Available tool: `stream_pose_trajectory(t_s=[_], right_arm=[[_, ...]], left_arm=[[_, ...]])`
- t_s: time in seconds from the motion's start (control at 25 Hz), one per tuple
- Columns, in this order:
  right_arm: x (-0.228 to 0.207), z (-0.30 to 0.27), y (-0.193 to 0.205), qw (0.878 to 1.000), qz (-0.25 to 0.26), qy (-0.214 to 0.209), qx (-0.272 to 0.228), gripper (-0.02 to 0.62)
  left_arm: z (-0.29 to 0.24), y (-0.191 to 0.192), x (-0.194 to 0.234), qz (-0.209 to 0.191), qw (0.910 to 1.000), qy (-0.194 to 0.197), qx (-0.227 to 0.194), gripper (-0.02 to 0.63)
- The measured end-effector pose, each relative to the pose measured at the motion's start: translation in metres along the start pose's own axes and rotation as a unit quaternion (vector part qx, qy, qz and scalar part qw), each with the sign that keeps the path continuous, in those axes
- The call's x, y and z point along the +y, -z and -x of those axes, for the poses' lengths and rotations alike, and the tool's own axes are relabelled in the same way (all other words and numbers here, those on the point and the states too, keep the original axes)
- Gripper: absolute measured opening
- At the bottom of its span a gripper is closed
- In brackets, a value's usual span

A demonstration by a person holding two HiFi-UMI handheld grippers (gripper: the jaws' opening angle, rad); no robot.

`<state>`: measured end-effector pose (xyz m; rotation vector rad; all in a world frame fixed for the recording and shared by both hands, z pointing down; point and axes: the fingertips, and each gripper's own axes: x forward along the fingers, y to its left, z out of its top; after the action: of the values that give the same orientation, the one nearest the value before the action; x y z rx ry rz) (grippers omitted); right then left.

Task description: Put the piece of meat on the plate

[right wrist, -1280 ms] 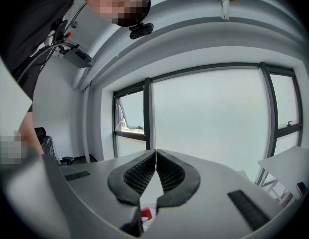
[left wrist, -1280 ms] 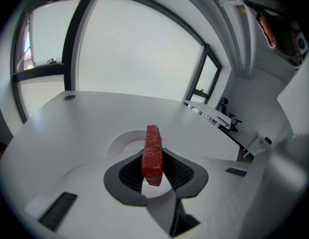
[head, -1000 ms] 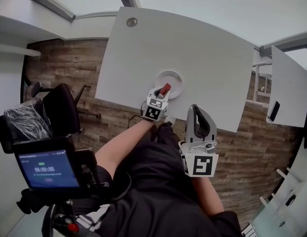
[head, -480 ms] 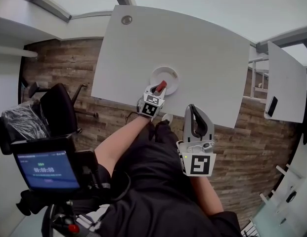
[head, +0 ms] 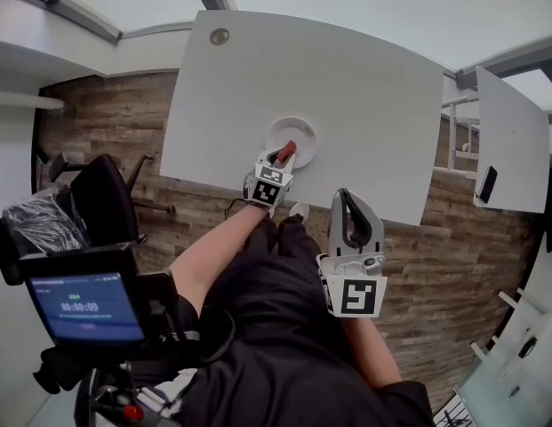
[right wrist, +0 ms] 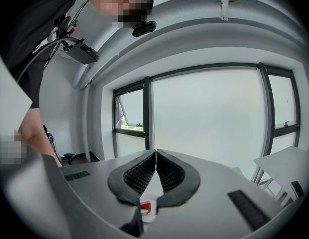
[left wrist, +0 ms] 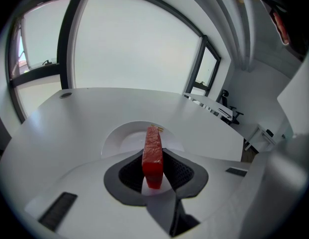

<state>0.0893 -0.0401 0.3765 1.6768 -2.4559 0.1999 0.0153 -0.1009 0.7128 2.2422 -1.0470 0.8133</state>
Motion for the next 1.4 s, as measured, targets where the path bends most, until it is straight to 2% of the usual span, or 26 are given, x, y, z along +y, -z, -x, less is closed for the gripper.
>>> stream_pose_trajectory(t_s=[0.28, 0.48, 0.64, 0.8, 1.08, 1.4], right_arm=[[-0.005, 0.005, 0.002, 1.000, 0.001, 0.010, 0.005, 0.009], [-0.002, 0.006, -0.001, 1.000, 0.011, 0.010, 0.001, 0.009], [-0.004, 0.009, -0.002, 1.000, 0.021, 0.014, -0.001, 0.009], [-0.003, 0.009, -0.003, 0.999, 0.035, 0.015, -0.004, 0.008], [-0.003, 0.009, -0.001, 0.999, 0.035, 0.015, -0.004, 0.009], [0.000, 0.006, 0.002, 0.999, 0.037, 0.008, -0.003, 0.009]], left_arm=[[-0.003, -0.016, -0.007, -0.014, 0.9998, 0.008, -0.011, 0.097], [-0.006, -0.012, -0.007, 0.012, 0.9998, 0.018, 0.001, 0.097], [-0.007, -0.015, -0.014, 0.014, 0.9995, 0.027, 0.000, 0.097], [-0.007, -0.020, -0.013, 0.031, 0.9991, 0.028, -0.012, 0.097], [-0.007, -0.019, -0.009, 0.037, 0.9984, 0.037, -0.021, 0.097], [-0.008, -0.021, -0.006, 0.018, 0.9993, 0.025, -0.022, 0.097]])
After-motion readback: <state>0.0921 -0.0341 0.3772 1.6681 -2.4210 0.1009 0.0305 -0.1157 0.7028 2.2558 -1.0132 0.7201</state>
